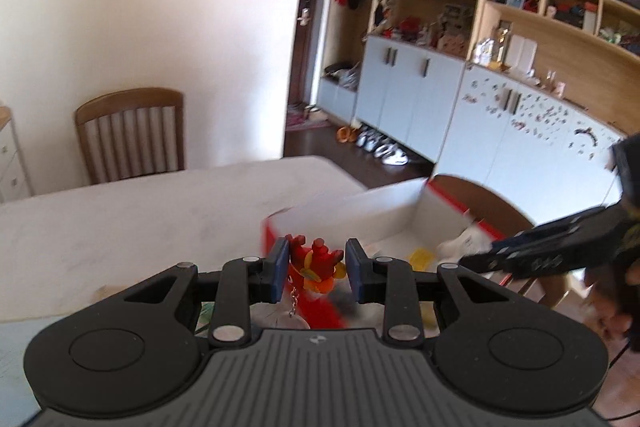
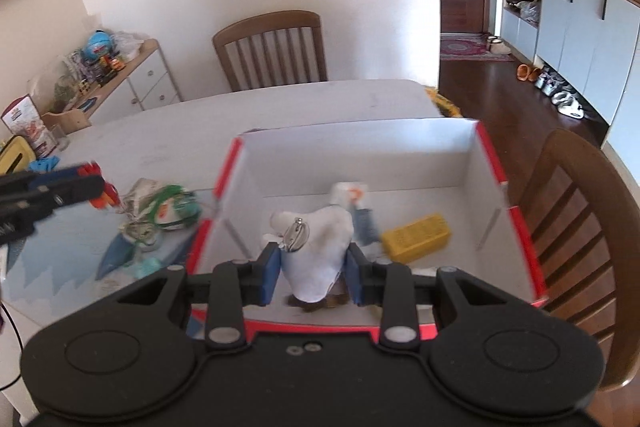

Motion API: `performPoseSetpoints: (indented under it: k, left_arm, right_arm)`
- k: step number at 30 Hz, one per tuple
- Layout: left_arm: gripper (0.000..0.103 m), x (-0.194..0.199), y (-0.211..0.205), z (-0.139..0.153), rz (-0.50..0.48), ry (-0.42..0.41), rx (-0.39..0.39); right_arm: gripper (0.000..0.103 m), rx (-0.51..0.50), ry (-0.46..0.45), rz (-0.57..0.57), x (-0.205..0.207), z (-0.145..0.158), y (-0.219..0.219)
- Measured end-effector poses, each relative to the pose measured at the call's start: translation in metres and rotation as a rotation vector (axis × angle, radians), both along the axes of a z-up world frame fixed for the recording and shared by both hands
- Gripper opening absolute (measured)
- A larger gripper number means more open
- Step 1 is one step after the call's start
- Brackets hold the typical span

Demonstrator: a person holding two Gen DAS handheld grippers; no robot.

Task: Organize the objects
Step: 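Carry the red plush toy and white plush tooth with both tools into the red box, then open the left tool releasing the red toy while the right tool releases the tooth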

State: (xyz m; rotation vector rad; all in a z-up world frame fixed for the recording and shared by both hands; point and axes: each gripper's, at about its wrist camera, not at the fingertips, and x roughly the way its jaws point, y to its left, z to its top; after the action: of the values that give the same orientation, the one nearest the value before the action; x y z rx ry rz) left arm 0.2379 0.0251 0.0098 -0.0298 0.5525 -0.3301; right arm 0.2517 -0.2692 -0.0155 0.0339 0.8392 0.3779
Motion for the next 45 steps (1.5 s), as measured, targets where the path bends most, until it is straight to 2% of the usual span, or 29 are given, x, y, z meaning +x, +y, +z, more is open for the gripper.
performPoseSetpoints:
  k: [7,14,21,28,33,45]
  left_arm:
    - [0.03,0.026,-0.05,0.006,-0.054,-0.003,-0.017]
    - [0.03,0.046,-0.084,-0.023,-0.076,0.082,0.034]
    - [0.03,0.065,-0.1,-0.065,-0.076,0.206,0.077]
    - [0.03,0.08,-0.114,-0.089,-0.09,0.268,0.129]
    - [0.03,0.089,-0.122,-0.099,-0.097,0.302,0.152]
    - [0.03,0.113,-0.131,-0.116,-0.089,0.405,0.169]
  right_arm:
    - [0.033,-0.017,-0.009,-0.015,0.017,-0.007,-0.034]
    - [0.033,-0.027,0.008,0.0,0.036,-0.019,-0.05]
    - [0.033,-0.04,0.071,0.036,0.053,-0.041,-0.053]
    - [0.033,-0.081,0.122,0.082,0.062,-0.059,-0.048]
    - [0.033,-0.107,0.143,0.127,0.064,-0.067,-0.04]
    - [0.034,-0.137,0.195,0.15,0.069,-0.086,-0.037]
